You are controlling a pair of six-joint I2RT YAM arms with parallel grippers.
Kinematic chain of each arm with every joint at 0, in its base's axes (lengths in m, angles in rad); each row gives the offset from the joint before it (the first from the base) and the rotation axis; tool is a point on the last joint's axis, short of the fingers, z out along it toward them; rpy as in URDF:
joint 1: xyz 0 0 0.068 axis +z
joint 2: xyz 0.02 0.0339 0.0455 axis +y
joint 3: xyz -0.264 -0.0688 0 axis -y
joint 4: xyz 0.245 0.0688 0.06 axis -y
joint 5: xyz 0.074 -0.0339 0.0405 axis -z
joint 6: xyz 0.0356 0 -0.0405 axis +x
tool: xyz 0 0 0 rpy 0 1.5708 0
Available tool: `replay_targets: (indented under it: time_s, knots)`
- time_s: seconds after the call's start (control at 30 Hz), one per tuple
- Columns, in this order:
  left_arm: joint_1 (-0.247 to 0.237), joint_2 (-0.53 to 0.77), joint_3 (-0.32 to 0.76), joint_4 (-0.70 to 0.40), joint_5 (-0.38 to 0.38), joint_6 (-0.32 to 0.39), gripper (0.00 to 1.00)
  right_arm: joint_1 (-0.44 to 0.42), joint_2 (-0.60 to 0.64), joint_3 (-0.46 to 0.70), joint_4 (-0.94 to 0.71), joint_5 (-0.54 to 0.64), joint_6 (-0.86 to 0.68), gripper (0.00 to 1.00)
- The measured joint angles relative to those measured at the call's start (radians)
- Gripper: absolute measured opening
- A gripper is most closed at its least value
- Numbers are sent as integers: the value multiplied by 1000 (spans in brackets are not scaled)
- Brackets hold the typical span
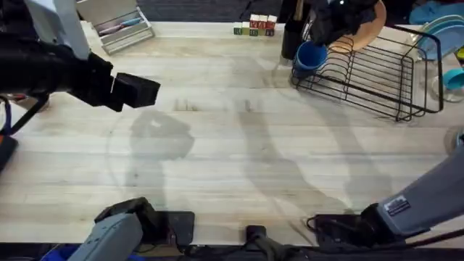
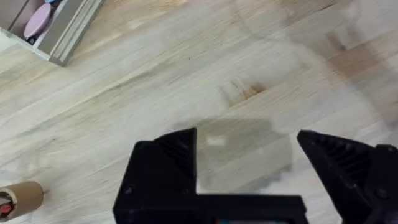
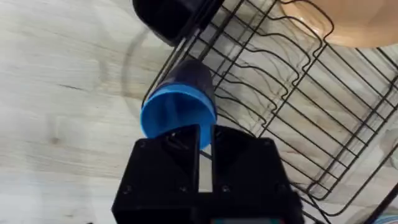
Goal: Pick up the cup on the table and put them onto the rack.
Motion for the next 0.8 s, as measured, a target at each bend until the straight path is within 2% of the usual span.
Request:
replay_targets:
  time_s: [0.13, 0.23, 0.33, 0.4, 0.47, 0.5, 0.53, 0.8]
  knots:
    - [0, 0, 0, 0, 0, 0, 993, 0, -6, 0, -1, 0, 0, 127]
    - [0, 0, 0, 10, 0, 0, 993, 0, -34, -2, -15, 0, 0, 225]
    - [0, 0, 0, 15, 0, 0, 993, 0, -88, -4, -23, 0, -1, 513]
    - [0, 0, 0, 16, 0, 0, 993, 0, -137, -4, -24, 0, -1, 669]
    - [0, 0, 0, 20, 0, 0, 993, 0, -185, -4, -27, 0, -1, 783]
    - [0, 0, 0, 22, 0, 0, 993, 0, -209, -4, -30, 0, 0, 907]
    - [0, 0, 0, 23, 0, 0, 995, 0, -233, -4, -34, 0, -2, 971]
    - [0, 0, 0, 27, 0, 0, 994, 0, -420, -4, -53, 0, -3, 996]
